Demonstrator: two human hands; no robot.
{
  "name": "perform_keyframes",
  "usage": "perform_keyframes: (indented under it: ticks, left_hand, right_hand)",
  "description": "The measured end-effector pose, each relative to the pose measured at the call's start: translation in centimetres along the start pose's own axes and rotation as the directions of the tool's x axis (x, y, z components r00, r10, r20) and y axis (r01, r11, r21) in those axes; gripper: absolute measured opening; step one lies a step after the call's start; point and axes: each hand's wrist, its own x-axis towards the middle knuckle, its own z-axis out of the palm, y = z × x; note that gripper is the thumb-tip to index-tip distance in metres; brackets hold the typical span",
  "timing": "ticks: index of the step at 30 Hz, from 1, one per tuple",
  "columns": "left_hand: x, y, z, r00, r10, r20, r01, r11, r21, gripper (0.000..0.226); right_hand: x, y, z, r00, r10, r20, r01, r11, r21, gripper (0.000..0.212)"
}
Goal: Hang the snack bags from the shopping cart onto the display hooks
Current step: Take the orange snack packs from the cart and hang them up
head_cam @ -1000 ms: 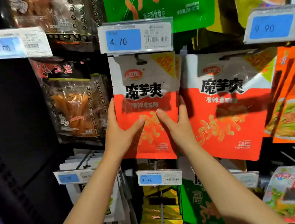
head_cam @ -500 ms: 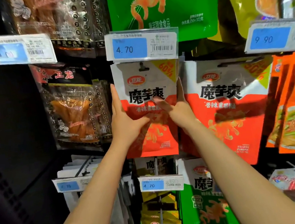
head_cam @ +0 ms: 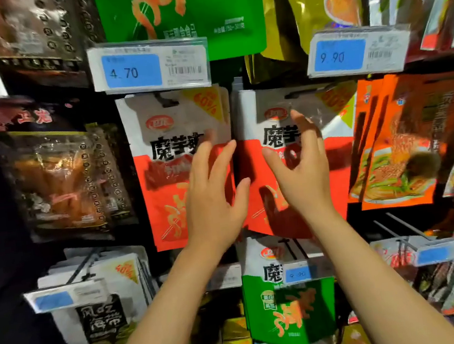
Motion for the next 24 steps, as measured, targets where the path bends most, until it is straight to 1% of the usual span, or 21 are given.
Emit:
perform_keyframes:
  ticks: [2, 3, 4, 5, 6, 7, 9, 11, 12, 14, 16, 18, 20, 22, 24]
  left_hand:
    - [0.9, 1.7, 2.0, 0.990, -0.067, 0.128, 0.084, 0.987, -0.134, 0.057]
    - [1.3, 2.3, 3.0, 0.976, -0.106, 0.189, 0.136, 0.979, -0.150, 0.061]
    - [1.7, 2.8, 4.2, 0.963, -0.134, 0.235, 0.167, 0.977, -0.130, 0.068]
    - [1.9, 3.1, 5.4, 0.952, -0.152, 0.267, 0.181, 0.979, -0.090, 0.076]
    - [2.2, 3.4, 6.4, 0.944, -0.169, 0.283, 0.191, 0.980, -0.050, 0.083]
    - [2.4, 3.4, 7.5, 0.935, -0.205, 0.288, 0.218, 0.976, -0.014, 0.090]
    - [2.7, 3.3, 9.1, 0.907, -0.334, 0.257, 0.327, 0.942, 0.069, 0.102]
    - [2.6, 2.4, 10.4, 0.861, -0.462, 0.214, 0.438, 0.886, 0.149, 0.117]
    - [2.4, 2.1, 10.6, 0.834, -0.512, 0.205, 0.488, 0.858, 0.158, 0.121]
    - [2.2, 1.3, 11.1, 0.796, -0.571, 0.201, 0.560, 0.820, 0.114, 0.123]
    - [2.1, 1.0, 11.2, 0.790, -0.584, 0.185, 0.584, 0.809, 0.063, 0.122]
    - [1.8, 1.3, 10.9, 0.790, -0.585, 0.186, 0.586, 0.809, 0.055, 0.136]
    - [1.1, 1.8, 10.6, 0.800, -0.565, 0.204, 0.557, 0.824, 0.099, 0.152]
    - [0.2, 2.9, 10.2, 0.823, -0.530, 0.205, 0.508, 0.848, 0.151, 0.153]
    - [-0.8, 4.0, 9.9, 0.837, -0.499, 0.222, 0.455, 0.862, 0.223, 0.150]
  right_hand:
    - [0.8, 2.1, -2.2, 0.994, 0.046, -0.098, -0.053, 0.996, -0.066, 0.065]
    - [1.4, 3.3, -3.0, 0.990, 0.075, -0.119, -0.087, 0.991, -0.102, 0.068]
    - [1.8, 4.5, -3.7, 0.988, 0.104, -0.112, -0.121, 0.981, -0.153, 0.074]
    - [2.1, 5.8, -4.0, 0.988, 0.138, -0.075, -0.151, 0.967, -0.208, 0.082]
    - [2.3, 6.8, -4.3, 0.984, 0.178, -0.022, -0.177, 0.951, -0.253, 0.089]
    - [2.5, 7.6, -4.4, 0.980, 0.196, 0.031, -0.182, 0.948, -0.260, 0.095]
    - [2.8, 8.7, -4.2, 0.972, 0.217, 0.091, -0.202, 0.967, -0.154, 0.104]
    - [3.5, 9.6, -3.8, 0.962, 0.250, 0.105, -0.249, 0.968, -0.026, 0.111]
    - [3.9, 9.9, -3.8, 0.958, 0.260, 0.120, -0.264, 0.964, 0.019, 0.116]
    - [4.7, 10.9, -3.9, 0.946, 0.270, 0.179, -0.285, 0.956, 0.063, 0.122]
    - [5.5, 11.5, -4.1, 0.924, 0.277, 0.264, -0.303, 0.951, 0.060, 0.114]
    - [5.5, 11.9, -4.0, 0.887, 0.314, 0.338, -0.352, 0.934, 0.056, 0.113]
    - [4.9, 12.0, -3.9, 0.861, 0.362, 0.358, -0.412, 0.908, 0.074, 0.121]
    - [4.3, 12.9, -3.5, 0.835, 0.402, 0.375, -0.467, 0.879, 0.097, 0.124]
    - [3.9, 13.7, -3.1, 0.830, 0.378, 0.410, -0.471, 0.869, 0.153, 0.123]
